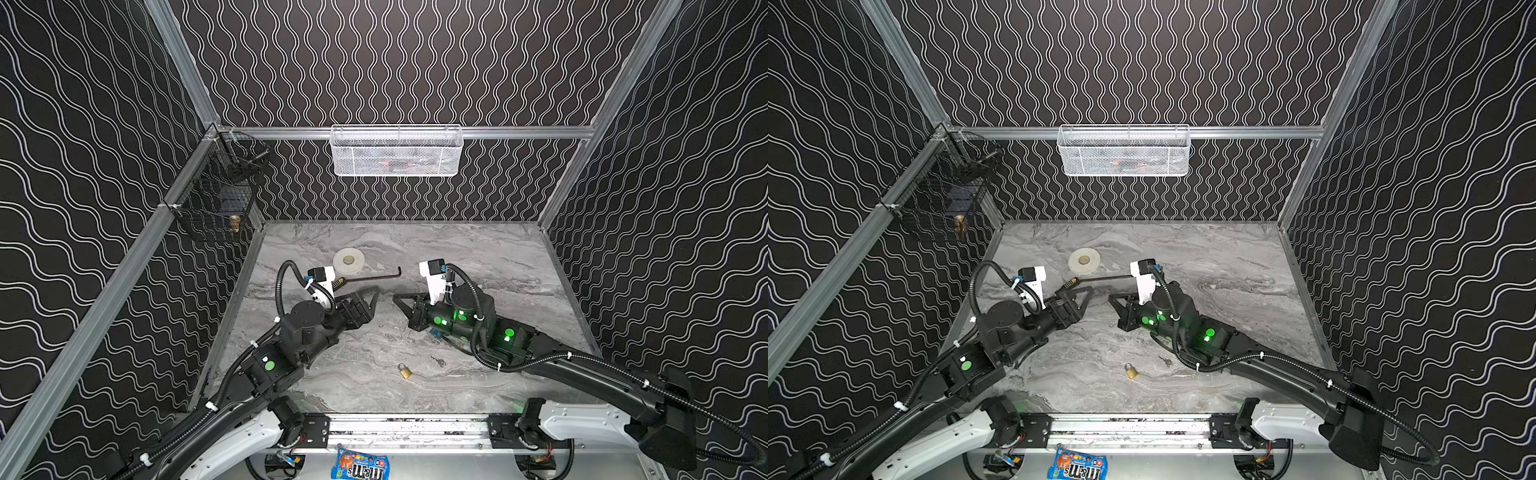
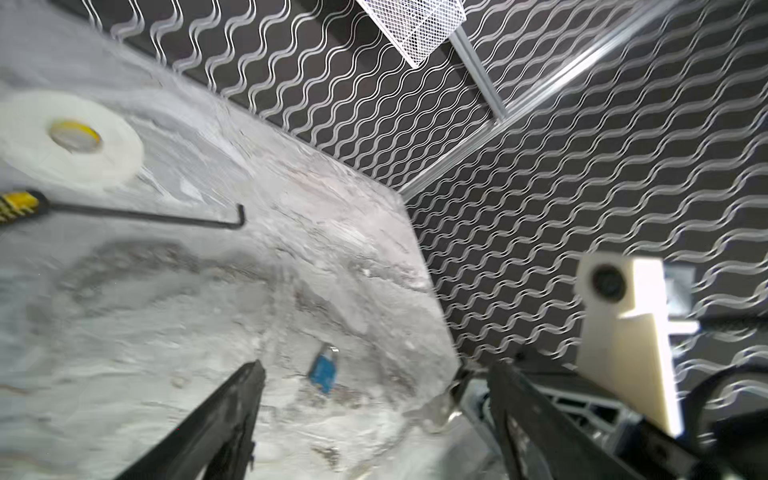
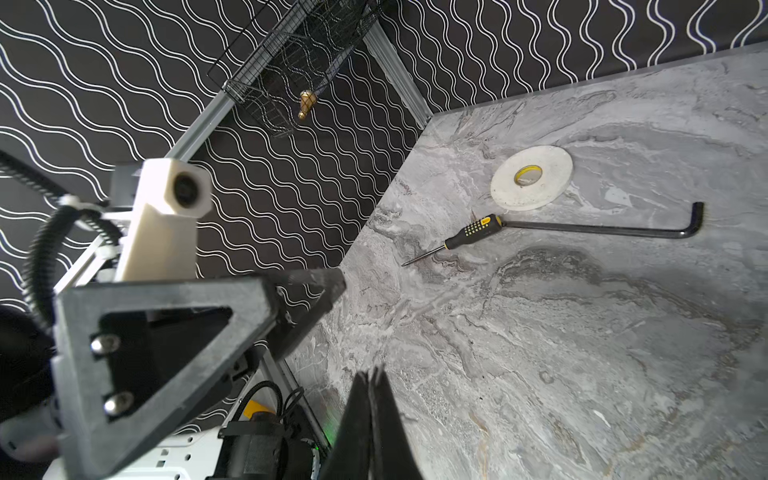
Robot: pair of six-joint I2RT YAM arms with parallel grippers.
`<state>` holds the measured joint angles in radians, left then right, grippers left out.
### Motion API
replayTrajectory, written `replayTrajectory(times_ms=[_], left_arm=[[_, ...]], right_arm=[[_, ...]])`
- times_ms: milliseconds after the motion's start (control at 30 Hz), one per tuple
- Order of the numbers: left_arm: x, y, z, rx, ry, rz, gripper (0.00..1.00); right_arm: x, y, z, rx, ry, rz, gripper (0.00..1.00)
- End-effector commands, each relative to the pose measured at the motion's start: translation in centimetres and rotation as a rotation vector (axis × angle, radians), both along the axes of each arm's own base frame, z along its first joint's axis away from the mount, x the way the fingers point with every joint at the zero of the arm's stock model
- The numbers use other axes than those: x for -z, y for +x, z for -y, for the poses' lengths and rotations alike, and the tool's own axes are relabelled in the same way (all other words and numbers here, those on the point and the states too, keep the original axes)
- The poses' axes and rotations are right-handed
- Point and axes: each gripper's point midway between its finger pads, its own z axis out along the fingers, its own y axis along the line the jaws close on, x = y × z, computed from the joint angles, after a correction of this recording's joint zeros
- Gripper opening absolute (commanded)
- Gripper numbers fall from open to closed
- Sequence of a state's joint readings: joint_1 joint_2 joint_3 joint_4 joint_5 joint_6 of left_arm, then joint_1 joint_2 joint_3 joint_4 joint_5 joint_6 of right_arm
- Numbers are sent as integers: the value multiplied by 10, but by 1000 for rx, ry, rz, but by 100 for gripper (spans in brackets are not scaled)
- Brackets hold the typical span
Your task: Unlock with the key
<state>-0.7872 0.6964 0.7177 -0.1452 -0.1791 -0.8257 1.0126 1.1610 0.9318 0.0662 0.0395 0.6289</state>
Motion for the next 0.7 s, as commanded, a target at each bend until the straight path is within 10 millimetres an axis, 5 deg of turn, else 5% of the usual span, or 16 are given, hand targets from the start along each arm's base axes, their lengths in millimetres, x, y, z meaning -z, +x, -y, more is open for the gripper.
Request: replayTrajectory(times_ms=[0, 367, 400, 667], left_arm=[[13, 0, -13, 3, 235, 101, 83], [16, -14, 20, 236, 405, 441, 67], [16, -16, 24, 258, 410, 469, 67], [9, -20, 49, 350, 416, 643, 59]], right_arm=[[-6, 0, 3, 9, 10, -21, 0], [-5, 2, 0, -7, -2, -55, 0], [-19, 3, -2, -9, 19, -39, 0], [-25, 5, -5, -22, 21, -35, 0]])
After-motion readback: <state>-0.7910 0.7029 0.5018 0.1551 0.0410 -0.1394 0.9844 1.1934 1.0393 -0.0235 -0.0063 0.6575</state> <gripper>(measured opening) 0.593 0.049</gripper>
